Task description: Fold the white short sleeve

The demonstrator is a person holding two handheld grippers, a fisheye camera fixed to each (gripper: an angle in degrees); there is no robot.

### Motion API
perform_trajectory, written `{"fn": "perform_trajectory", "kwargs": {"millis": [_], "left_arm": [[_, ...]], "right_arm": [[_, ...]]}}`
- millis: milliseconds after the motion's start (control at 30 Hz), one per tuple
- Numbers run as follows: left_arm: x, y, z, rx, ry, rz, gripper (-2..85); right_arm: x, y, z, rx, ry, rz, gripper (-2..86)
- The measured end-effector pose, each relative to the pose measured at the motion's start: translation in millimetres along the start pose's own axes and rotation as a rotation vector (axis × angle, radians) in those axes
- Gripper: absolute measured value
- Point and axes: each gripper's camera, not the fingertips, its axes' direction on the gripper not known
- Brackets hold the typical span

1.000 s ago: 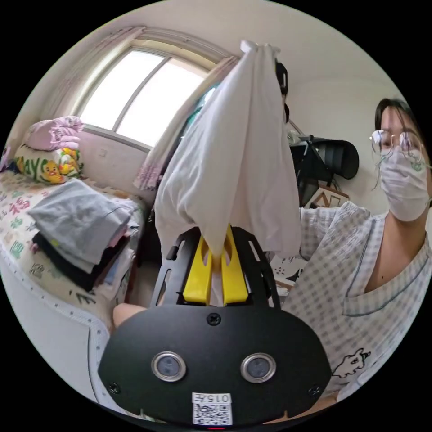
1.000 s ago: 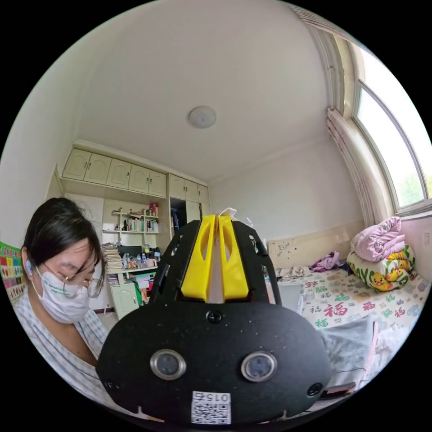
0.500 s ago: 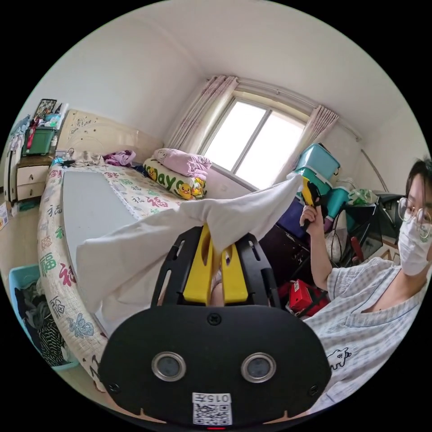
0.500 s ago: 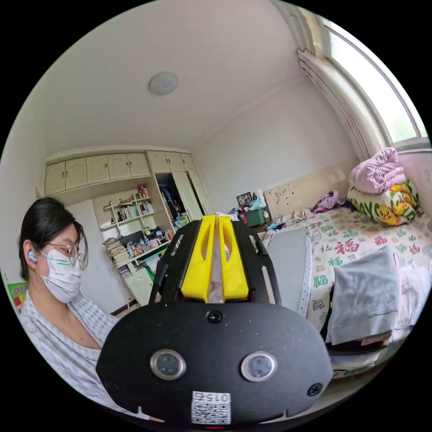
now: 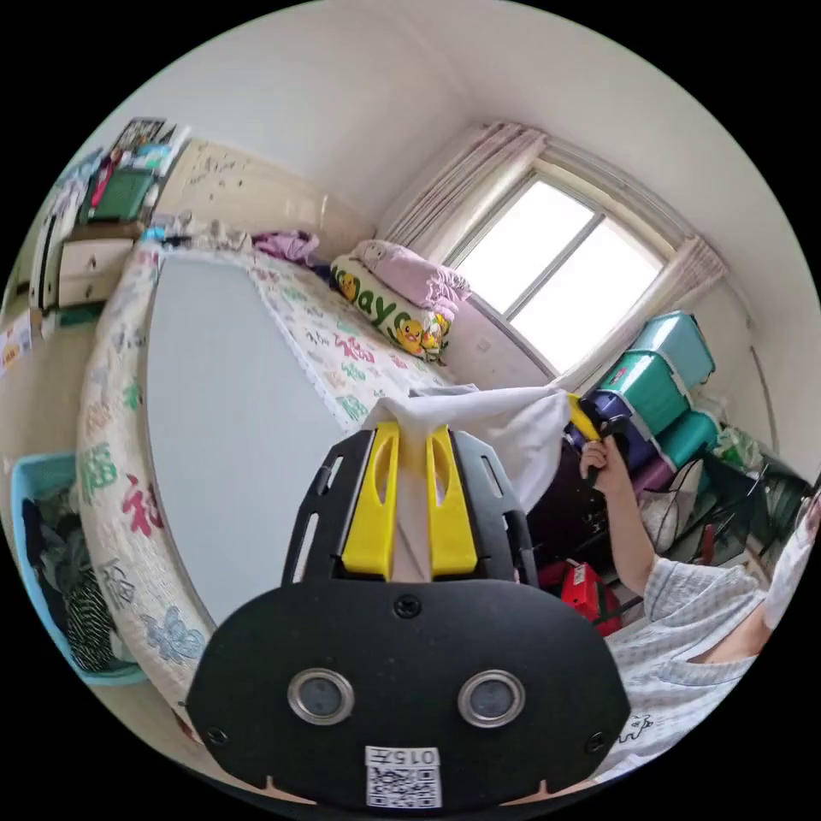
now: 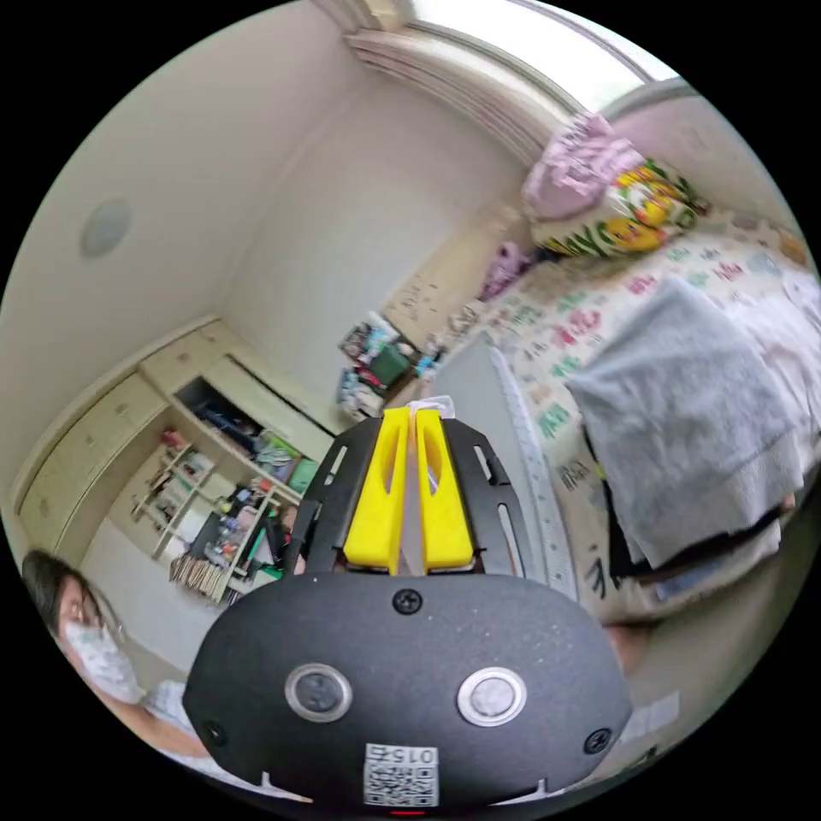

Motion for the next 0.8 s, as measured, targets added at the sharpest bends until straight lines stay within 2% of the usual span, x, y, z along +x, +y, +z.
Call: {"fn": "perform_trajectory", "kwargs": {"millis": [33,100,233,300,367,500,667,800], "left_arm": [[-4.8,19.9,5.8,0.021,0.014,-0.001,6.6],[-2.3,59.7,11.7,0.039,0.001,0.011,7.1],[34.2,160.3,69.1,-0.249,-0.157,0.105,11.4],[45.3,195.8,95.9,-0.293,-0.142,0.099,12.9],[52.4,224.3,129.3,-0.293,-0.144,0.056,13.4],[56.4,247.3,182.7,-0.389,-0.182,-0.017,13.8],[88.5,263.1,220.6,-0.407,-0.384,0.054,12.8],[106.7,267.6,242.5,-0.426,-0.485,0.102,10.1]], "right_arm": [[33.4,-0.1,21.9,-0.046,0.065,0.085,0.5],[72.2,12.9,41.4,-0.050,0.050,0.133,0.6],[130.2,55.0,92.3,-0.194,0.053,0.081,1.3],[147.6,77.2,122.6,-0.278,0.064,0.049,2.1],[156.0,108.4,173.5,-0.451,0.048,-0.022,3.8],[139.2,157.8,239.9,-0.644,-0.042,-0.182,7.4],[131.6,207.0,298.2,-0.738,0.125,-0.340,12.5],[145.0,217.6,319.5,-0.778,0.207,-0.338,9.2]]}}
